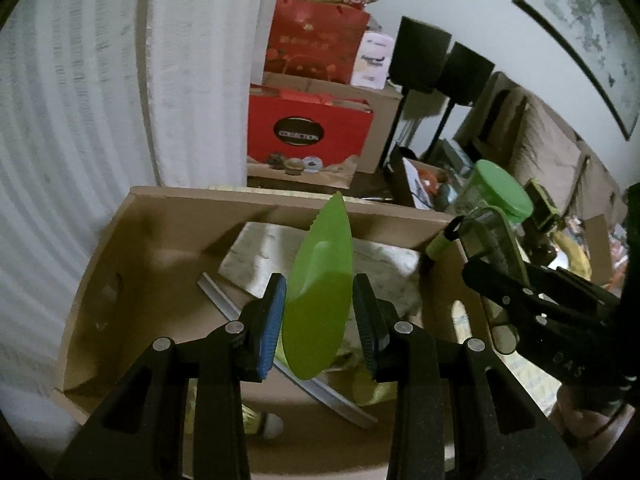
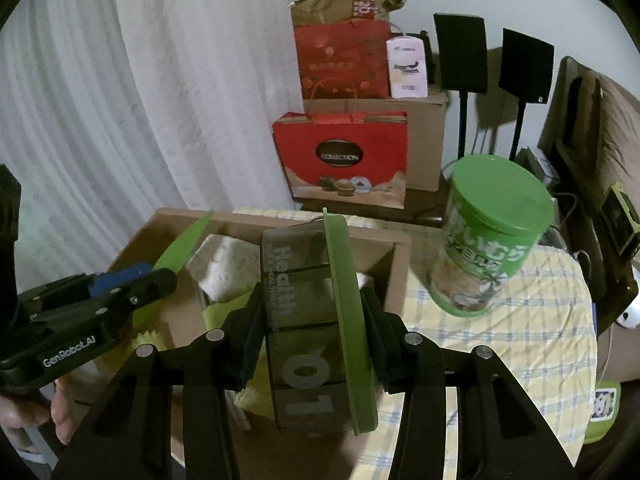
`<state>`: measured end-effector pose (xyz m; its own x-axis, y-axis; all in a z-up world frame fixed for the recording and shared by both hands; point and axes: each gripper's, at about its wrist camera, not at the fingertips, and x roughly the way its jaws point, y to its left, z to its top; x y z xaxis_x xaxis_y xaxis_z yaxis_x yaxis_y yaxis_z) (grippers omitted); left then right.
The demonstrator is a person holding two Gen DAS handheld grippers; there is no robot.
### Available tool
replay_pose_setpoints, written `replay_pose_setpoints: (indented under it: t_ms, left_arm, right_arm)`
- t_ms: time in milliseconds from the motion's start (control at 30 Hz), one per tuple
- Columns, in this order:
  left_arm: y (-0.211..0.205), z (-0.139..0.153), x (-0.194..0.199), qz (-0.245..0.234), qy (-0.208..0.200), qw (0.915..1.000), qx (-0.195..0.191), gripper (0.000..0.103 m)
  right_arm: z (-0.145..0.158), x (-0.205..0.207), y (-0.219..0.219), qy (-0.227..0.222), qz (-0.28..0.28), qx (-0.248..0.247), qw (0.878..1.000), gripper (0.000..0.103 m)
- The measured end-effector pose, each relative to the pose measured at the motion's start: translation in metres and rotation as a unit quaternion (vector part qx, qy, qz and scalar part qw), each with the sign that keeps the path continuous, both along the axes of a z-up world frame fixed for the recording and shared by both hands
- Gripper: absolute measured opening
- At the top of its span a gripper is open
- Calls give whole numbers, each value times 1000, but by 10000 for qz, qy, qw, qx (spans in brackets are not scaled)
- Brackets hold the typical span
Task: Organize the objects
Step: 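Carry the leaf and the Health case over the cardboard box with both grippers, then open both grippers to drop the leaf and the case into the box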
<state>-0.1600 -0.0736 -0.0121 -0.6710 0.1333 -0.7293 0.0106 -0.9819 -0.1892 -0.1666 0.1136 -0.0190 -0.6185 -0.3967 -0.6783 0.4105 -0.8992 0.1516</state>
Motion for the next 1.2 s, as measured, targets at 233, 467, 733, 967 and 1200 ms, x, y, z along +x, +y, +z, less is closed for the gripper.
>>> replay_pose_setpoints:
  t_ms: [233, 467, 733, 967, 1200]
  left_arm:
    - [-10, -13, -20, -24, -198, 9998, -2, 32]
    - [-20, -43, -57, -144, -956, 9941, 500, 32]
    - [-17, -72, -75, -187, -1500, 9872, 500, 28]
    - [-24, -66, -68, -141, -1437, 9870, 705, 38]
    - [-26, -46, -49, -88, -1103, 9915, 683, 59]
  right_arm:
    - [-7, -17, -26, -220, -1, 69, 9997, 46]
    - [-34, -46, -37, -902, 75, 219, 9956, 46]
    - [-56, -63, -46, -1288, 189, 506, 9902, 46]
    - [-56, -62, -46, -1301, 242, 421, 9903, 49]
    - [-32, -39, -32, -997, 211, 188, 9946, 58]
